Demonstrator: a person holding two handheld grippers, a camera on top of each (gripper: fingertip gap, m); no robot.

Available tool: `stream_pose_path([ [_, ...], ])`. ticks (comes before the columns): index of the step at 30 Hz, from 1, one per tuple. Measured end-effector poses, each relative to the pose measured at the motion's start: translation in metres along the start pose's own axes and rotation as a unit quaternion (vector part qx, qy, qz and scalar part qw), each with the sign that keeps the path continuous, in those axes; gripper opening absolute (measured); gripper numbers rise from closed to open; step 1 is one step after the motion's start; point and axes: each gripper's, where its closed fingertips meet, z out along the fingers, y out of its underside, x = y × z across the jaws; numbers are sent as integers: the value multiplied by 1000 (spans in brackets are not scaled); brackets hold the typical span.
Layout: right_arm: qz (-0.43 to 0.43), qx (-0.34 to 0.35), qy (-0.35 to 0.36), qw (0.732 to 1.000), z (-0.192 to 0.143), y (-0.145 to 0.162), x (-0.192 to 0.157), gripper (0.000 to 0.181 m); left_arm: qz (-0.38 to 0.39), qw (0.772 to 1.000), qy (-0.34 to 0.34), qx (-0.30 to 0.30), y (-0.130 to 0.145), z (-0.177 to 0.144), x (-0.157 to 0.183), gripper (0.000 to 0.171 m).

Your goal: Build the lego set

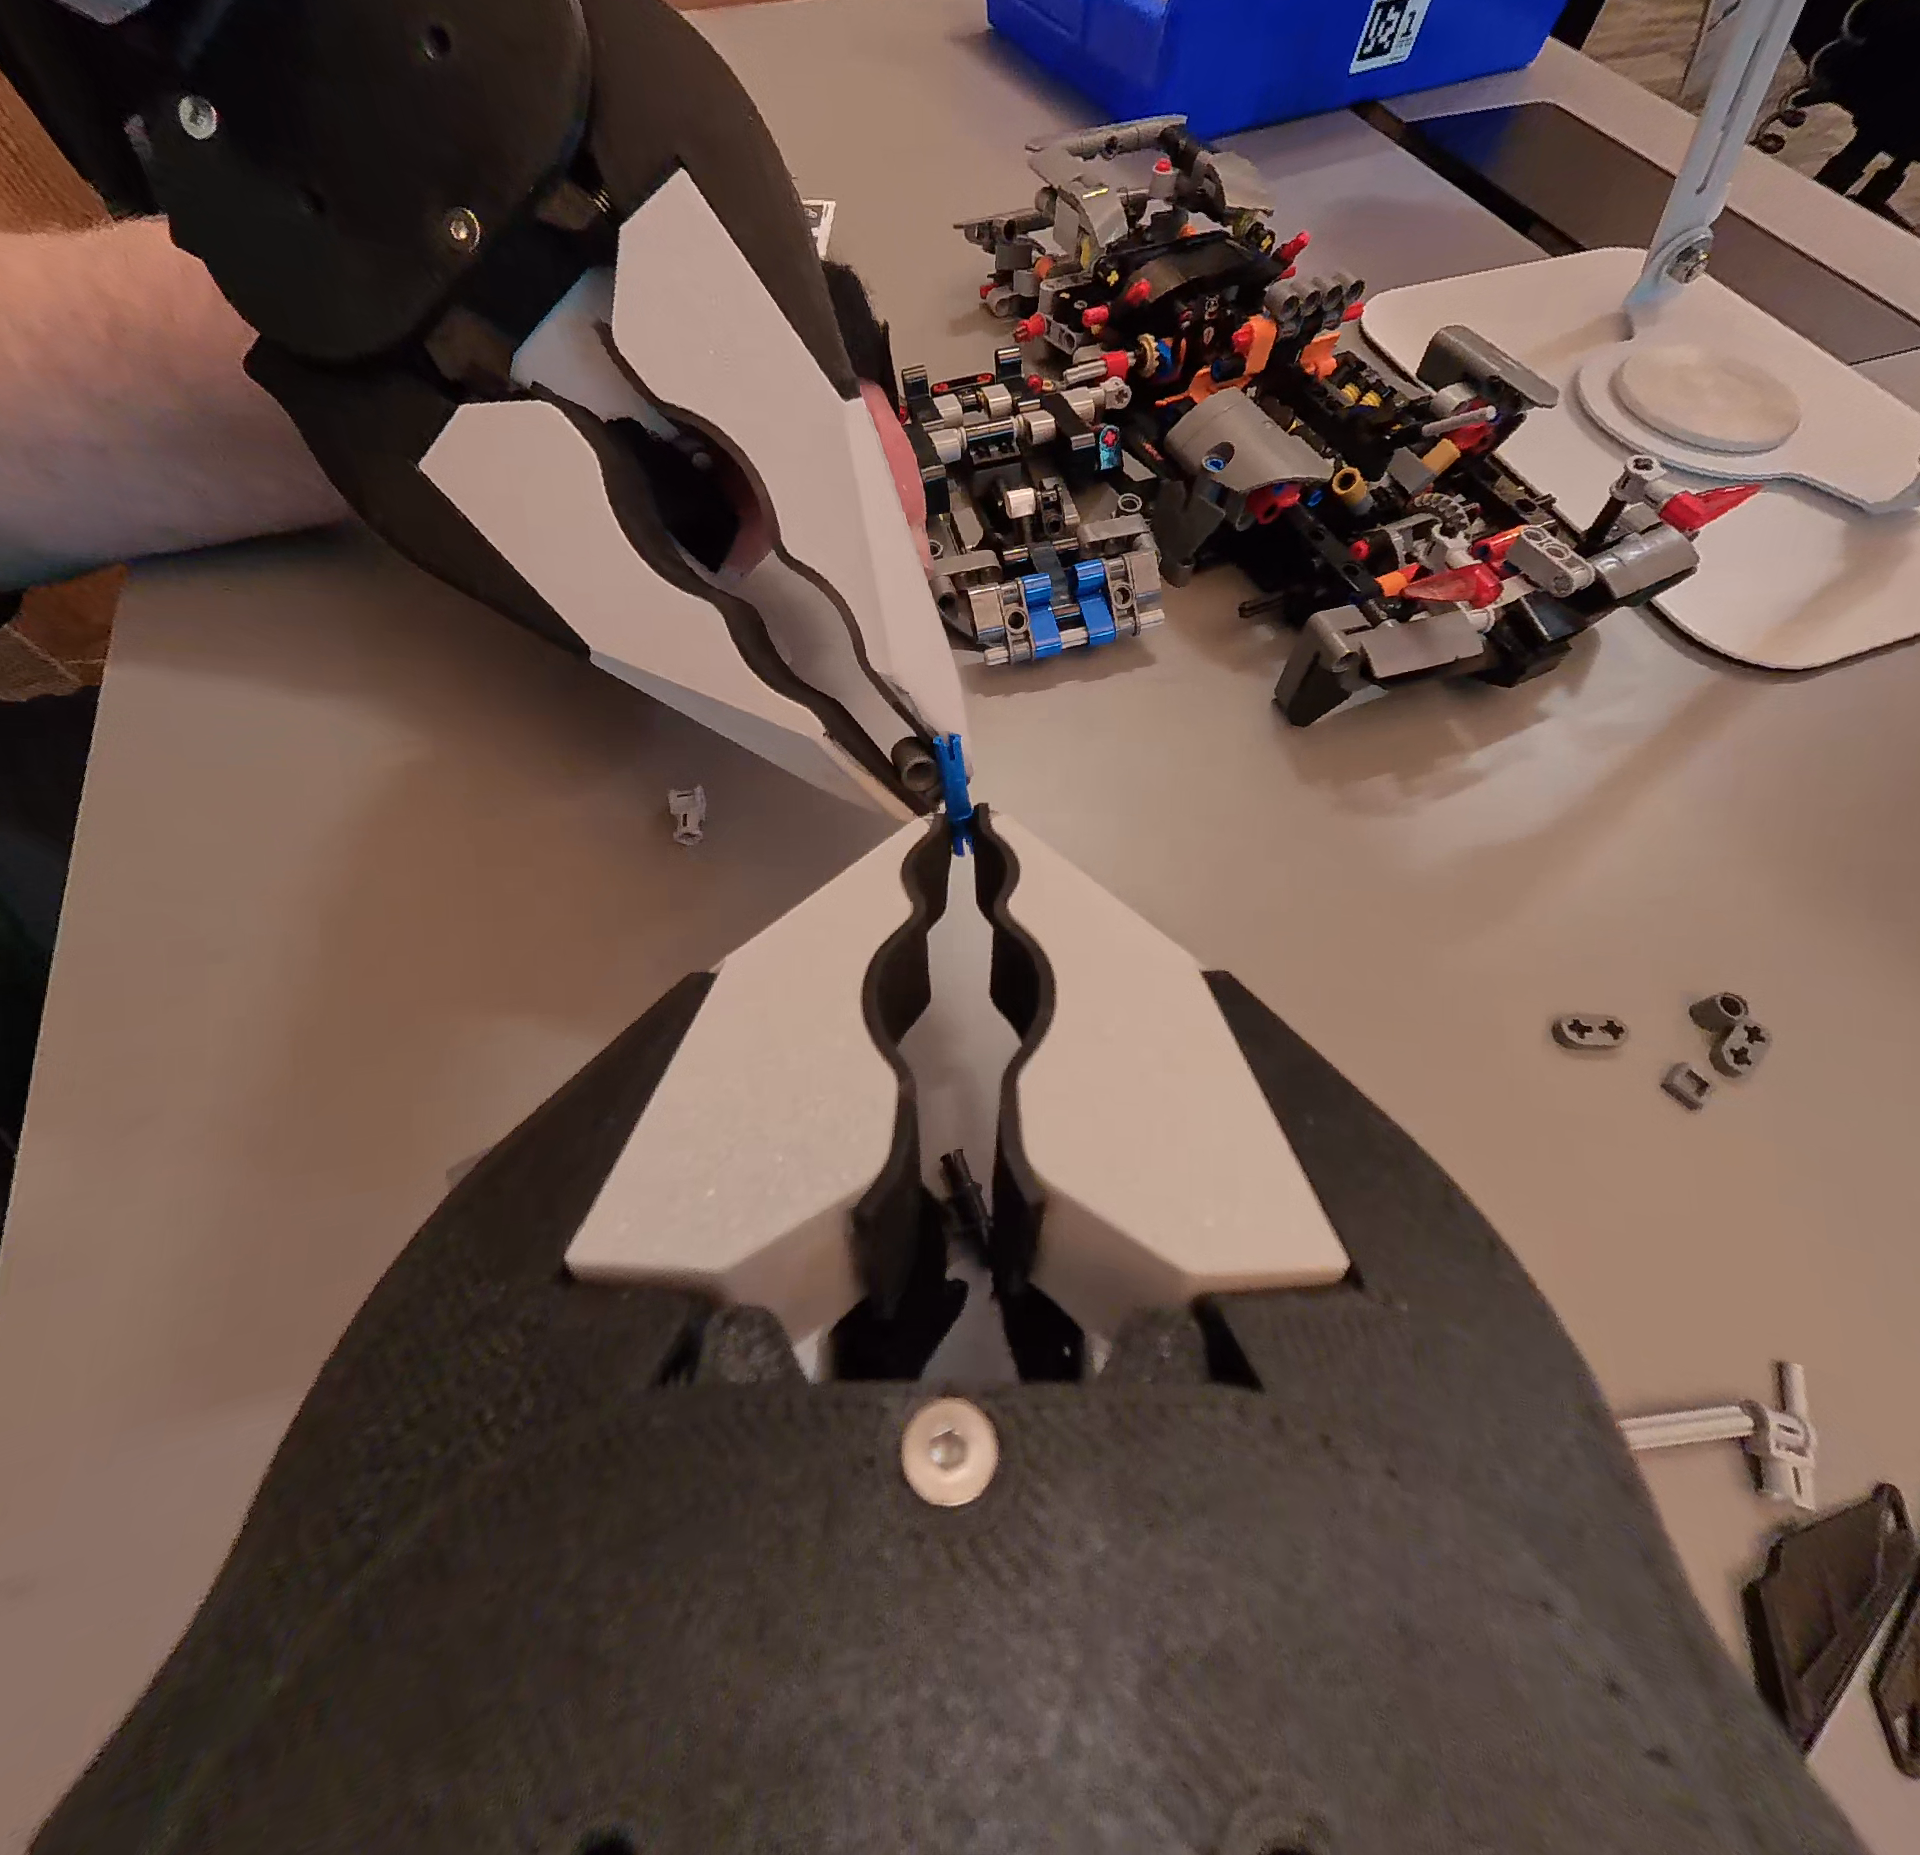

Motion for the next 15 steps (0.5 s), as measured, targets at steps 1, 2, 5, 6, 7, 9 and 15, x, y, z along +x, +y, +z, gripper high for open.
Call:
stream_pose_path([
  [1, 0, 0, 1, 1000, 0, 0, 0, 1, -3, 1000, 1, 1, 0, 0, 0, 5],
  [2, -1, 0, 1, 1000, 0, 0, 0, 1, -5, 1000, 2, 3, 0, 0, 0, 5],
  [5, -2, 1, 3, 1000, -1, -1, 0, 2, -11, 1000, 4, 7, 0, 0, 0, 5],
  [6, -2, 1, 3, 1000, -1, -1, 1, 2, -13, 1000, 4, 8, 0, 1, 0, 5],
  [7, -2, 1, 4, 1000, -1, -1, 1, 2, -14, 1000, 5, 9, 0, 1, 0, 5],
  [9, -3, -1, 6, 1000, -1, 0, 1, 2, -15, 1000, 5, 9, 0, 1, 0, 5],
  [15, -4, 1, 7, 1000, -2, -1, 1, 1, -18, 1000, 5, 13, -1, 1, 0, 5],
])
